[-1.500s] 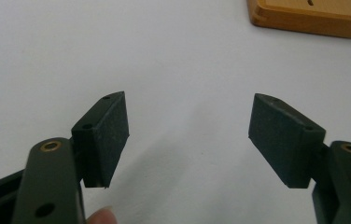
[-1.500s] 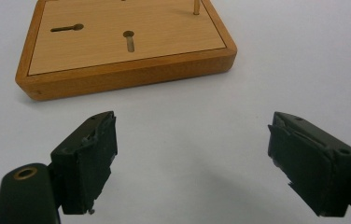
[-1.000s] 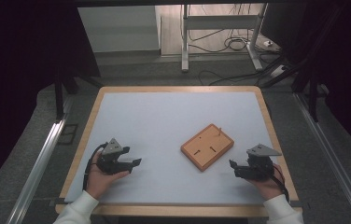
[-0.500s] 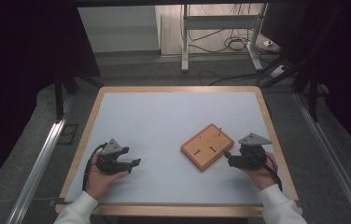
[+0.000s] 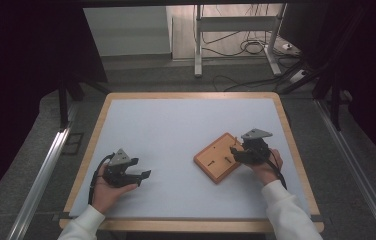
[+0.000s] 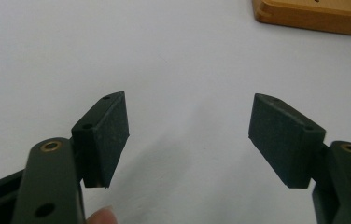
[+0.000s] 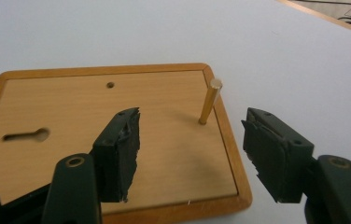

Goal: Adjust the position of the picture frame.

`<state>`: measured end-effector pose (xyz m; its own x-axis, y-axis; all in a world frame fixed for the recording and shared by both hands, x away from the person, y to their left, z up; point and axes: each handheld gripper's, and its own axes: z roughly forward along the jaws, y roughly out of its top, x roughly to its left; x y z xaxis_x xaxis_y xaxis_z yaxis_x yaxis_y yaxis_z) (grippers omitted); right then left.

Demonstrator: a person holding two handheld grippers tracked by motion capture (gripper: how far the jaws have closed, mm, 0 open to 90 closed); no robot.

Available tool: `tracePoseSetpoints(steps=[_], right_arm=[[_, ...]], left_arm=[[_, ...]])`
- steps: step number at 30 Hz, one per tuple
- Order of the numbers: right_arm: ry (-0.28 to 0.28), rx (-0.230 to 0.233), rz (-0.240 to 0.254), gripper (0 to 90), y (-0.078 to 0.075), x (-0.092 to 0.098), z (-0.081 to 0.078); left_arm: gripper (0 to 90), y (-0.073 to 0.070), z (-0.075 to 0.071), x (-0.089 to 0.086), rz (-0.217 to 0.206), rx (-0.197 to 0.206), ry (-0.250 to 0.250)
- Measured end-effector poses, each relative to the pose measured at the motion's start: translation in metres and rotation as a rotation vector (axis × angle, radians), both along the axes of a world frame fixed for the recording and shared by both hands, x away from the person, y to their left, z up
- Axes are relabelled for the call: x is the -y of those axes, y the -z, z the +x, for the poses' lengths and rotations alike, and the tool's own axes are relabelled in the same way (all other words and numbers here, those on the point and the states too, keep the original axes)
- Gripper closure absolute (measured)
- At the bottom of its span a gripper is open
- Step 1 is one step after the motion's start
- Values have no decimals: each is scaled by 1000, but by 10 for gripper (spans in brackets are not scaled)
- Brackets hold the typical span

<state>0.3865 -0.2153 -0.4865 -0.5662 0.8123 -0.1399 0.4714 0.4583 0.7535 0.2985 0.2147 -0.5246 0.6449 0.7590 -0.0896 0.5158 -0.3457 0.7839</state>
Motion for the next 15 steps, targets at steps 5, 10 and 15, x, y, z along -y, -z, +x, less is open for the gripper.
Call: tracePoseSetpoints(steps=[5, 10, 15], right_arm=[[19, -8, -4, 409, 6, -1, 14], [18, -22, 10, 466, 8, 1, 21], [12, -31, 28, 506, 9, 2, 25]], left_arm=[[282, 1, 0, 1, 3, -1, 2], [282, 1, 0, 1, 3, -1, 2], [281, 1, 0, 1, 3, -1, 5]])
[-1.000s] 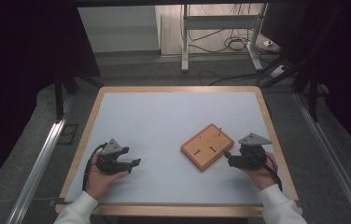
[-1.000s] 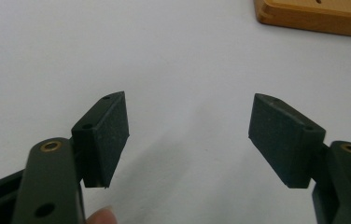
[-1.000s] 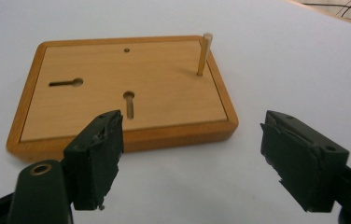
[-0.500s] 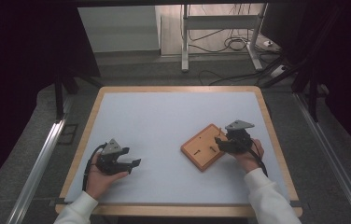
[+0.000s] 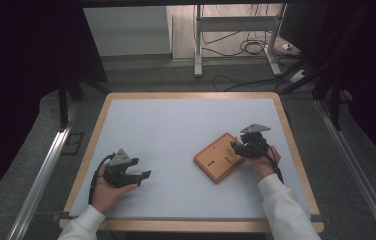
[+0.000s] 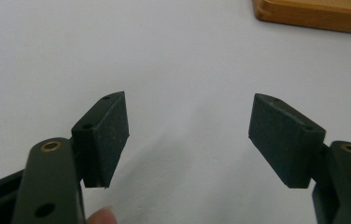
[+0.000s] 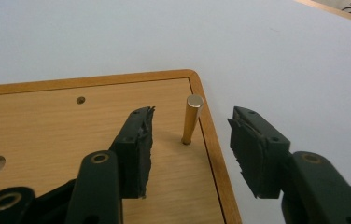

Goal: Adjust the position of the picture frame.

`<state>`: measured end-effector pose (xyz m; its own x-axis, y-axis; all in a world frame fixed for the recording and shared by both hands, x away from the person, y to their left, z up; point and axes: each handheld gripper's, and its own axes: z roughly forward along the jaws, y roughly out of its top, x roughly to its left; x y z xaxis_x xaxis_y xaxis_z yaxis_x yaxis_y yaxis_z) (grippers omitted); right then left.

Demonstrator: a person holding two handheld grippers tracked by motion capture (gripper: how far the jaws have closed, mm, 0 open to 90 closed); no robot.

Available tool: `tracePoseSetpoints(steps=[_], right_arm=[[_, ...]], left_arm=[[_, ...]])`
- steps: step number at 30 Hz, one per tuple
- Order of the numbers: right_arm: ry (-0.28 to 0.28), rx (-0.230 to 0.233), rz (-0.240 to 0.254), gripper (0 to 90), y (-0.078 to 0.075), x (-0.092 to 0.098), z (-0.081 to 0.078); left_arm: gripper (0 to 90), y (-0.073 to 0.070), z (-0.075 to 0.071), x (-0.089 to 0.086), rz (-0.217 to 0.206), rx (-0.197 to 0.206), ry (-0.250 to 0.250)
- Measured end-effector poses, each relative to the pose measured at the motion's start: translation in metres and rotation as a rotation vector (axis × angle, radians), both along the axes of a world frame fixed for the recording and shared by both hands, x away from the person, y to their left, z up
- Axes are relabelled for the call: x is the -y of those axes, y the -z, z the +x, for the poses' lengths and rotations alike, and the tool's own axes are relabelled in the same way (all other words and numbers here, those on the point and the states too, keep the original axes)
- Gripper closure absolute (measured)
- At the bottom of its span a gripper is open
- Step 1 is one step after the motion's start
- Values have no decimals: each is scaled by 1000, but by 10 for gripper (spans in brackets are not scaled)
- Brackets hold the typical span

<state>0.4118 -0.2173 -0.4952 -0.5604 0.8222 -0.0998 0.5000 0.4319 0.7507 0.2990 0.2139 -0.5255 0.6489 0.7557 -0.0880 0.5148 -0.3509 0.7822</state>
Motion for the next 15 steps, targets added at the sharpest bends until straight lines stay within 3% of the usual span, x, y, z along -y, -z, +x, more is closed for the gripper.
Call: tracePoseSetpoints(steps=[8, 15], right_arm=[[0, -34, 25, 638, 8, -2, 10], [9, -32, 39, 752, 11, -2, 13]], left_arm=[[281, 0, 0, 0, 1, -1, 1], [281, 1, 0, 0, 1, -2, 4]])
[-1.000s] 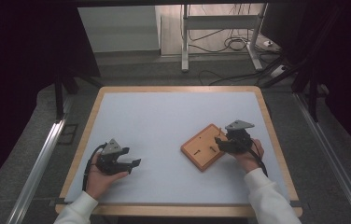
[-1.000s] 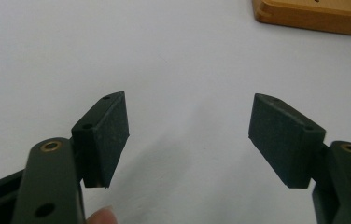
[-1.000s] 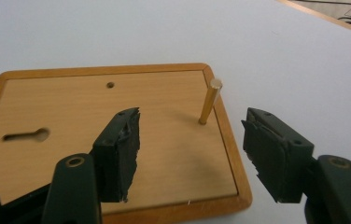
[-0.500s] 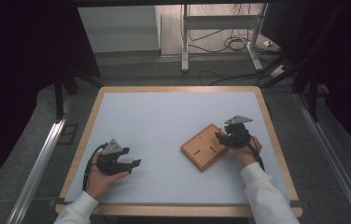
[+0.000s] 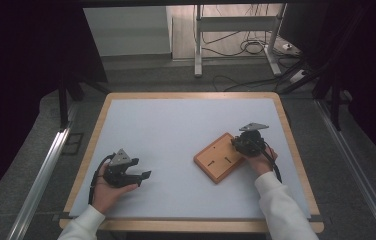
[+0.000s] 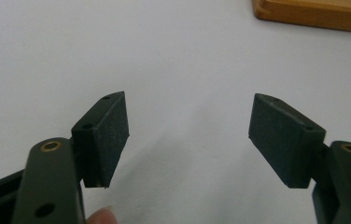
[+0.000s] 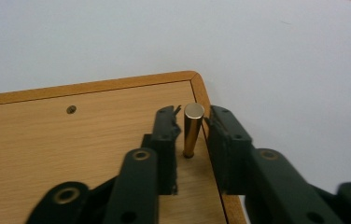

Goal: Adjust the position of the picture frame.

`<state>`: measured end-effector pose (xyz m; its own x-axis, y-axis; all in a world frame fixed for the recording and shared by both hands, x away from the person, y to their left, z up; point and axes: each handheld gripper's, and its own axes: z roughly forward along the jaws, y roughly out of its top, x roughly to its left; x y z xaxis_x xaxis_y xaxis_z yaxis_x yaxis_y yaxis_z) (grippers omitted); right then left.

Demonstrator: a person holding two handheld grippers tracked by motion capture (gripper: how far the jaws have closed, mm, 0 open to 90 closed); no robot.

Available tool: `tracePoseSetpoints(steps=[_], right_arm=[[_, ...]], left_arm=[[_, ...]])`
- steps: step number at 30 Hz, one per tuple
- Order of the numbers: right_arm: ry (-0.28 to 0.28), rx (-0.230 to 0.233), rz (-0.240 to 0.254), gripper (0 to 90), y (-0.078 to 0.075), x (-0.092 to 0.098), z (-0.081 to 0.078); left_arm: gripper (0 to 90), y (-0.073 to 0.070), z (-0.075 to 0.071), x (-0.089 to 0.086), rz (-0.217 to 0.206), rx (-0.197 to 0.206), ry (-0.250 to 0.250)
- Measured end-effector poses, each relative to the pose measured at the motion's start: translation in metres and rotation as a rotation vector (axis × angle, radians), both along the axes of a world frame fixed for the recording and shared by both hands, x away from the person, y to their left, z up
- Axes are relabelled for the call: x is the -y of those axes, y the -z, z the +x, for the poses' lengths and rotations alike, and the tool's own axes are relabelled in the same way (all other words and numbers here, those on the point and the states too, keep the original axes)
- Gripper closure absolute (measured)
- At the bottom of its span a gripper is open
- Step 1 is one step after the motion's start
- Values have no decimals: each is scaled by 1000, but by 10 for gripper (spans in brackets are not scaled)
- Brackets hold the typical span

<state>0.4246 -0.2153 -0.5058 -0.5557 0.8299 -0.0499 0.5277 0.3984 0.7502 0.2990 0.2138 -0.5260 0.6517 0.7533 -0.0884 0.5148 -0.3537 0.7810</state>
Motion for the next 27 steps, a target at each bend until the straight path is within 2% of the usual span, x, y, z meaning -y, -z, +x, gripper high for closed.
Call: tracePoseSetpoints(steps=[1, 4, 8, 16, 22, 27], right_arm=[[3, -2, 6, 792, 1, 0, 1], [2, -6, 28, 827, 1, 0, 1], [3, 0, 14, 831, 1, -2, 0], [0, -26, 81, 841, 2, 5, 2], [-4, -37, 90, 841, 1, 7, 2], [-15, -25, 93, 841, -2, 6, 0]], left_arm=[[281, 0, 0, 0, 1, -1, 3], [281, 0, 0, 1, 4, 1, 5], [281, 0, 0, 1, 5, 0, 6], [281, 0, 0, 1, 7, 1, 7], [281, 1, 0, 1, 8, 0, 7], [281, 1, 0, 1, 5, 2, 13]])
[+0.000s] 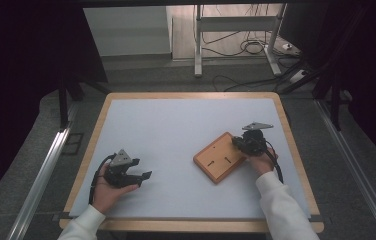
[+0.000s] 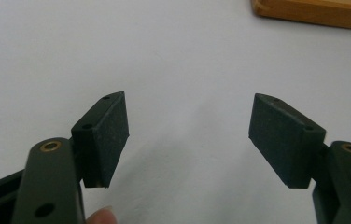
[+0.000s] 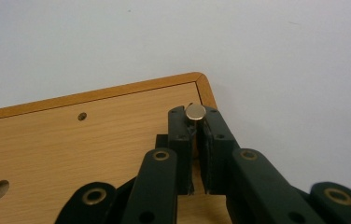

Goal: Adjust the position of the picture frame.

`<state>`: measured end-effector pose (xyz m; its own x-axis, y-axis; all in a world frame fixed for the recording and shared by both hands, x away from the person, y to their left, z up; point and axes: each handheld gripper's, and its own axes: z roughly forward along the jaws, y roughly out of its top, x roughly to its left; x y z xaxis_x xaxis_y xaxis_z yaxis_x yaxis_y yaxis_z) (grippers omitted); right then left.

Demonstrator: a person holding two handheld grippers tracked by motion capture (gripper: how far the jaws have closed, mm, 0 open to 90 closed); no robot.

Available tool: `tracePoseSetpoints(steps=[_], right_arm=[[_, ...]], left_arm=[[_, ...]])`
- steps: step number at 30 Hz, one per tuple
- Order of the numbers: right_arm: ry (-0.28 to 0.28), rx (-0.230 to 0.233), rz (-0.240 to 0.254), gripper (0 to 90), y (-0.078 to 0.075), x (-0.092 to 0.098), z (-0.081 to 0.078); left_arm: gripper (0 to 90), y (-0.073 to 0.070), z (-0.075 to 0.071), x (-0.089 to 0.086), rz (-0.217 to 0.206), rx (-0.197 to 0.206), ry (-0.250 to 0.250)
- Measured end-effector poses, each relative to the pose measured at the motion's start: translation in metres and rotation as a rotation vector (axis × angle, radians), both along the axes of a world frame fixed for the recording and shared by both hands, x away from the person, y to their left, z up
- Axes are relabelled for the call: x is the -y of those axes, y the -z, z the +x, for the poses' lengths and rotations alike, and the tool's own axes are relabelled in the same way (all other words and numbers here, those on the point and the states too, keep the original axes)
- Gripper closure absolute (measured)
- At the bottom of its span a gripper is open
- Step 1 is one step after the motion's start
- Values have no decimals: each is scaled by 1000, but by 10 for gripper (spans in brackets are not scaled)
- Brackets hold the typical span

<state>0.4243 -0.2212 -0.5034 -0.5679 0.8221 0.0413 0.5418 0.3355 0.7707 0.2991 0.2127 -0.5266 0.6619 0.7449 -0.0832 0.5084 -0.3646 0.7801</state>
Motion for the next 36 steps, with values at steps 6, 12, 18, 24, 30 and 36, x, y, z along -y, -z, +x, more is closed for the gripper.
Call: tracePoseSetpoints(steps=[6, 12, 18, 24, 30, 36], right_arm=[[-33, 2, 6, 840, -2, -6, -3], [-93, 9, 38, 840, -8, -18, -9], [-147, 31, 73, 840, -14, -29, -15], [-199, 17, 69, 840, -15, -46, -23], [-250, 14, 46, 840, -12, -64, -29], [-294, 7, 41, 839, -9, -86, -37]], left_arm=[[281, 0, 0, 0, 0, 1, 0], [281, 0, 0, -1, -4, 2, -4], [281, -1, 0, -2, -5, 2, -7], [281, 0, 1, -2, -4, 2, -7], [280, 0, 1, -2, -3, 1, -7], [281, 0, 1, -2, -2, 0, -6]])
